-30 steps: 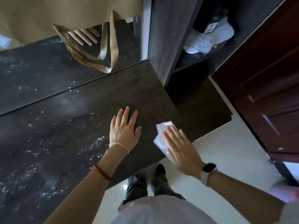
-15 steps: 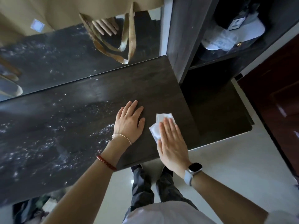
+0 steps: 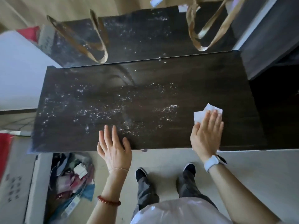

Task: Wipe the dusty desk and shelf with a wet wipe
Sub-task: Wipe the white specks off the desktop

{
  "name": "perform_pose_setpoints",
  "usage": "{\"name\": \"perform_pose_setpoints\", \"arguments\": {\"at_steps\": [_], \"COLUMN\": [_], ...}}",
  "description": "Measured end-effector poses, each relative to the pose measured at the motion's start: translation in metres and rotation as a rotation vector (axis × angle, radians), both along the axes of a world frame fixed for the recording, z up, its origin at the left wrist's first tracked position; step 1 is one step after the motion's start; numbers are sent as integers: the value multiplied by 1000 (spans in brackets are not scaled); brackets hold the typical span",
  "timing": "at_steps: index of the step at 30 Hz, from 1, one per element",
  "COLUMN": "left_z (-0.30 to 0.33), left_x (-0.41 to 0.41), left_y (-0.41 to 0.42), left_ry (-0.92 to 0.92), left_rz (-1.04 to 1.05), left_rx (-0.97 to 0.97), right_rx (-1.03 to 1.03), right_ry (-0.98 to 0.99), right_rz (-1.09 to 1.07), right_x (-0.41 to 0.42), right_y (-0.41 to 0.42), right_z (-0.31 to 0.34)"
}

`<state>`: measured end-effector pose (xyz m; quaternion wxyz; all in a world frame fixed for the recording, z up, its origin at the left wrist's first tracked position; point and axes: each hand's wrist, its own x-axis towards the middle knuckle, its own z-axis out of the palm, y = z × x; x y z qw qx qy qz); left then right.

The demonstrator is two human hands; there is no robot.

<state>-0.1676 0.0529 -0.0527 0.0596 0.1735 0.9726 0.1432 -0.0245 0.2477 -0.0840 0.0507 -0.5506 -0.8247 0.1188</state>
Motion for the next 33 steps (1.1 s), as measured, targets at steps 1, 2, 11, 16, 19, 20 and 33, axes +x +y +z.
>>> {"name": "perform_pose_setpoints", "arguments": {"at_steps": [1, 2, 11, 16, 19, 20, 33], "left_z": [-4, -8, -33, -39, -41, -41, -38], "left_x": [-12, -24, -102, -102, -103, -103, -106], "left_y": [-15, -32, -120, -120, -122, -122, -131], "left_ry": [-13, -26, -54, -38, -15, -13, -54], "left_rz": [24, 50, 146, 139, 126, 124, 68], "left_rx": [-10, -15, -43, -41, -32, -38, -85], "right_rx": [15, 33, 1, 21, -13, -5, 31], "right_ry": [7, 24, 68, -19, 19, 35, -83], "right_rz": [50, 137, 737, 127, -145, -101, 469], "right_x": [-19, -42, -144, -70, -95, -115, -86], "right_y": [-18, -42, -165, -96, -92, -104, -121], "right_z": [0, -1, -5, -5, -1, 0, -7]}}
